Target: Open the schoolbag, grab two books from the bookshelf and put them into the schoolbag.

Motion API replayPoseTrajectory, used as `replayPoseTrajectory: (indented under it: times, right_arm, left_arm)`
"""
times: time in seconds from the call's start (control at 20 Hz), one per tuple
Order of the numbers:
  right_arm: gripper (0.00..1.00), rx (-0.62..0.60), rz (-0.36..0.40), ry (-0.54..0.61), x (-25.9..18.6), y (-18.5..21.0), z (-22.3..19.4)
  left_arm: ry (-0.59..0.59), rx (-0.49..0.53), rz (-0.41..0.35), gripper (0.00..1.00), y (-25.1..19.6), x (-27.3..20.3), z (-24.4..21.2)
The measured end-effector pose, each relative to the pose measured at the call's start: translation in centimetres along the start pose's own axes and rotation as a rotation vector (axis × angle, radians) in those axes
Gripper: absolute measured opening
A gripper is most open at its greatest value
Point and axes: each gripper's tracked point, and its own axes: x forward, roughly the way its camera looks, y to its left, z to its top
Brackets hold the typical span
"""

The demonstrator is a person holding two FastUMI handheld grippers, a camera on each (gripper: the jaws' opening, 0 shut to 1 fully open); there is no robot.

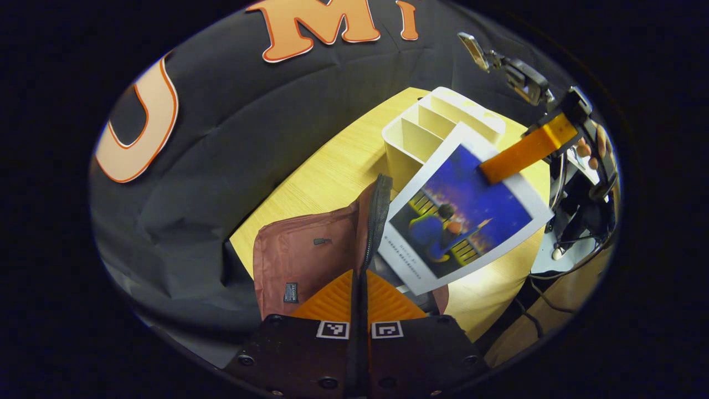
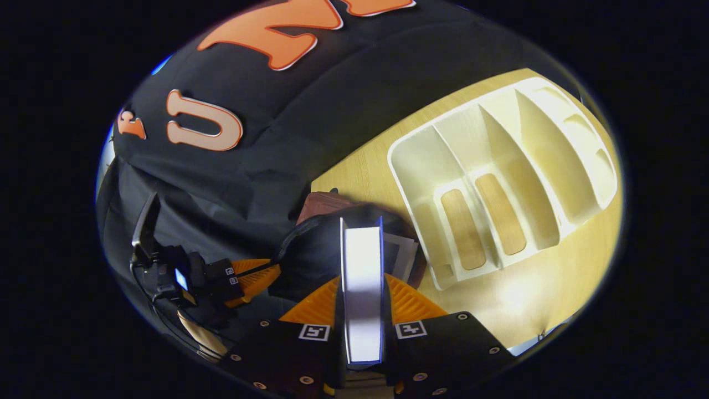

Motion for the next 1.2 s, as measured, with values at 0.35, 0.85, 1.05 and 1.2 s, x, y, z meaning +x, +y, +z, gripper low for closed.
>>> replayPoseTrajectory:
  times: [0.35, 0.85, 1.05, 1.2]
  right_arm:
    - [0.28, 0.129, 0.093, -0.105, 2.7, -0.5, -1.4]
    - [0.31, 0.120, 0.060, -0.149, 9.8, 1.0, -4.5]
    - [0.40, 0.073, -0.047, -0.040, 10.6, -0.2, -6.2]
    - [0.52, -0.003, -0.114, -0.031, 9.5, -1.9, -6.1]
  left_arm:
    - [0.009, 0.002, 0.008, 0.01, -0.3, -1.6, 1.3]
    - [0.023, 0.067, -0.007, 0.01, -2.4, -1.9, 2.9]
    - [0.029, 0.050, -0.012, 0.01, -2.4, -1.7, 2.5]
    - [0.029, 0.037, -0.021, 0.01, -2.4, -1.2, 2.3]
